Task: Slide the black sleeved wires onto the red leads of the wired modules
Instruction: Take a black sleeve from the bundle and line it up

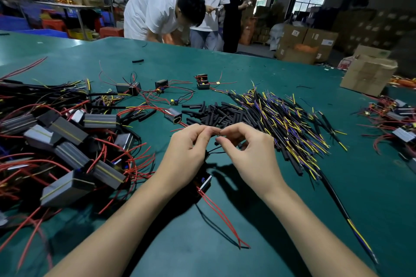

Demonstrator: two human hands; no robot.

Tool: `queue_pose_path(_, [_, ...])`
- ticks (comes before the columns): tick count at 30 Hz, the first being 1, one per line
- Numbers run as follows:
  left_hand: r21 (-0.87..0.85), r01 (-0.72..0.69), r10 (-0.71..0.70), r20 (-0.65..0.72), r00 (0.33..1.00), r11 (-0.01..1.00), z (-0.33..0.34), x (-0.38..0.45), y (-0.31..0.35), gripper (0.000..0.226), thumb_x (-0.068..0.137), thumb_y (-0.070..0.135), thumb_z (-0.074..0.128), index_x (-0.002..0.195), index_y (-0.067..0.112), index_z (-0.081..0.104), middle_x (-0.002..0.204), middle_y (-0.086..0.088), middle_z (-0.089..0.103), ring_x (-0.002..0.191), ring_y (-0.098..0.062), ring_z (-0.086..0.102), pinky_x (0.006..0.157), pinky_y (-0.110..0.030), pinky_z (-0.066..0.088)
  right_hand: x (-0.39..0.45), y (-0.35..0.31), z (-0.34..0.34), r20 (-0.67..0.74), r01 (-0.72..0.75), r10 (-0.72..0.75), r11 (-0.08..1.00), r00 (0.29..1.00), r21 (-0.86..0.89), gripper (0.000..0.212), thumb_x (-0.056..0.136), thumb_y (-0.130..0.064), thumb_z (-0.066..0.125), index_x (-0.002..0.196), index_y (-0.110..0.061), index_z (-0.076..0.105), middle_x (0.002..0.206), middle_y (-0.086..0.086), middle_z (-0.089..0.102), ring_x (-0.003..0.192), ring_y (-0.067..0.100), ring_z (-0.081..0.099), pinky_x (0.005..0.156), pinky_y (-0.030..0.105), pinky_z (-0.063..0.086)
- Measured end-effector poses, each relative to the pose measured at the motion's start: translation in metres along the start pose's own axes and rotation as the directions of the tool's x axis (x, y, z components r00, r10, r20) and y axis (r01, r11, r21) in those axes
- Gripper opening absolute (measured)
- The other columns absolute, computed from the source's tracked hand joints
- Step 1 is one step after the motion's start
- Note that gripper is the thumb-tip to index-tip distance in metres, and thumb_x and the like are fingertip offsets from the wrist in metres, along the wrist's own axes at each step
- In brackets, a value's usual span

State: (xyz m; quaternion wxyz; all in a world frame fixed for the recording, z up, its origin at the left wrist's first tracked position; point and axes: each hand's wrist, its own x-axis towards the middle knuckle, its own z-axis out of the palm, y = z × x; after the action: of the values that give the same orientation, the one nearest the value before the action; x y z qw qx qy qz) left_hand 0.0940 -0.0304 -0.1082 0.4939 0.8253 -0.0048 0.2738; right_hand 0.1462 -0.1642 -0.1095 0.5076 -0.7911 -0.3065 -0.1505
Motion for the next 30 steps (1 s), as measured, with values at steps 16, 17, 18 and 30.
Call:
queue_pose_path(16, [-0.033,0.056,-0.058,-0.08,0.995,0.998,-0.011,0.006,-0.007,0.013,0.092,0.018,0.061,0.085,0.009,0.069,0.067,-0.002,0.062,0.062,-0.015,0.051,0.062,-0.028,0.041,0.014,0.008,-0.026,0.023,-0.061,0.061,0.998,0.998,-0.03,0.009,0.087,-0.019,0.068,0.096,-0.018,0.069,0.089,-0.008,0.07,0.08,0.002,0.06,0.071,0.009,0.04])
queue_pose_path(17, [-0.077,0.079,-0.086,-0.096,0.992,0.994,-0.013,0.007,-0.008,0.013,0.092,0.018,0.06,0.085,0.01,0.068,0.064,0.0,0.059,0.062,-0.014,0.049,0.061,-0.028,0.039,0.016,0.01,-0.031,0.039,-0.111,0.111,0.994,0.993,-0.003,0.01,0.089,-0.019,0.065,0.098,-0.019,0.069,0.092,-0.008,0.07,0.079,0.0,0.061,0.071,0.01,0.041])
queue_pose_path(18, [-0.112,0.096,-0.108,-0.104,0.989,0.989,-0.014,0.008,-0.008,0.013,0.093,0.018,0.059,0.085,0.011,0.067,0.063,0.003,0.055,0.061,-0.013,0.048,0.061,-0.027,0.038,0.016,0.012,-0.035,0.068,-0.143,0.142,0.99,0.988,0.004,0.011,0.091,-0.017,0.062,0.099,-0.02,0.069,0.092,-0.008,0.07,0.073,-0.004,0.059,0.067,0.01,0.041])
queue_pose_path(30, [-0.136,0.07,-0.078,-0.053,0.996,0.988,-0.01,0.007,-0.01,0.015,0.096,0.02,0.052,0.088,0.01,0.061,0.064,0.001,0.051,0.06,-0.013,0.045,0.059,-0.028,0.035,0.008,0.018,-0.025,0.14,-0.129,0.129,0.992,0.982,-0.009,0.014,0.086,-0.007,0.067,0.079,-0.019,0.071,0.067,-0.01,0.066,0.061,0.001,0.056,0.064,0.018,0.046])
